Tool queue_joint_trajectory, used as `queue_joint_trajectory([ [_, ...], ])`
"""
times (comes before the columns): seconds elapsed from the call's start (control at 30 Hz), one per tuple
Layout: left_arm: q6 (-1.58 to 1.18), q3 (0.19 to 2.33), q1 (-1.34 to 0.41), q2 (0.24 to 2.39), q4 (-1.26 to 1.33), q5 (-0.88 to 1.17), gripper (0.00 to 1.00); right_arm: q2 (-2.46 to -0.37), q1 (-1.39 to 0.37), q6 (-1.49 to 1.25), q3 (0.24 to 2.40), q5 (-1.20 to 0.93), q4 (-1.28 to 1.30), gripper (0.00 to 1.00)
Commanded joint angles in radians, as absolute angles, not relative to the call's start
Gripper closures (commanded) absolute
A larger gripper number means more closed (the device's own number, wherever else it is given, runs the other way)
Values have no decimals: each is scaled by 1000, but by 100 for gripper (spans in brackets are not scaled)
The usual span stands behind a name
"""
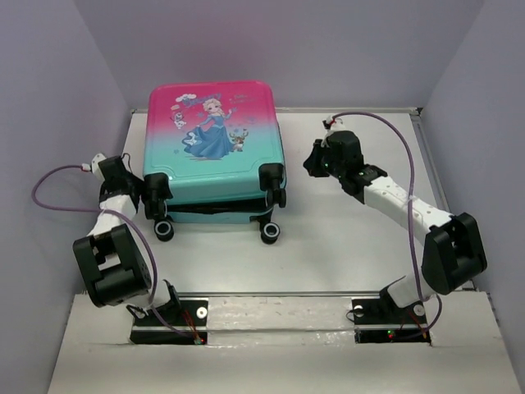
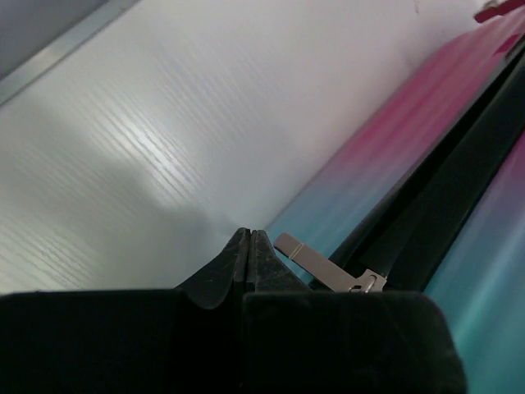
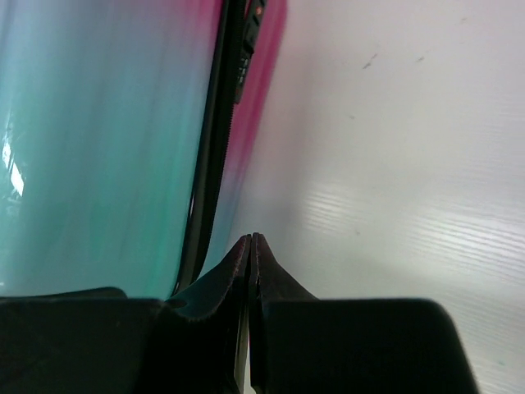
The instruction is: Pack the luggage
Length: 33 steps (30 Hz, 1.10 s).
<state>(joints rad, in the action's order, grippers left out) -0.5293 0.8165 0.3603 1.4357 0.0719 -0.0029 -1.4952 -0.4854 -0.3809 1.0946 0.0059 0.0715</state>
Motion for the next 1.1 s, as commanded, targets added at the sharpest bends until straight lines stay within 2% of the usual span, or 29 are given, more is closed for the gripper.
queue_joint_trajectory([
  [0.0,-589,759,186,1394,32,173,94,-1480,-413,-391,1095,18,49,93],
  [0.2,-672,687,-42,1287,69,164,94,-1335,-331,-376,1032,73,66,93],
  [0.4,-698,704,-325,1129,14,11,94,-1128,-322,-354,988,251,173,93],
  [0.5,-625,803,-330,1043,-67,-170,94,-1071,-322,-360,986,301,208,93],
  [0.57,-563,925,-311,1025,-93,-264,92,-1022,-322,-359,1002,313,232,88],
  [0.63,-543,1030,-290,1023,-100,-310,83,-968,-322,-357,1015,311,268,80],
  [0.67,-534,1061,-263,1026,-89,-324,72,-950,-322,-353,1017,293,275,75],
  [0.73,-541,1129,-221,1040,-60,-289,62,-917,-322,-356,1012,252,310,64],
  [0.8,-552,1167,-148,1098,-19,-224,52,-884,-322,-380,958,136,313,61],
  [0.83,-558,1222,-128,1132,7,-197,50,-881,-322,-397,930,99,308,77],
  [0.87,-569,1259,-76,1228,21,-161,49,-882,-322,-438,869,33,302,89],
  [0.9,-574,1299,-51,1289,29,-112,49,-884,-322,-457,868,14,289,93],
  [0.97,-572,1464,-22,1493,2,-34,50,-897,-322,-492,781,-50,244,93],
  [1.07,-542,1689,-12,1751,-92,41,52,-925,-322,-500,714,-28,216,93],
])
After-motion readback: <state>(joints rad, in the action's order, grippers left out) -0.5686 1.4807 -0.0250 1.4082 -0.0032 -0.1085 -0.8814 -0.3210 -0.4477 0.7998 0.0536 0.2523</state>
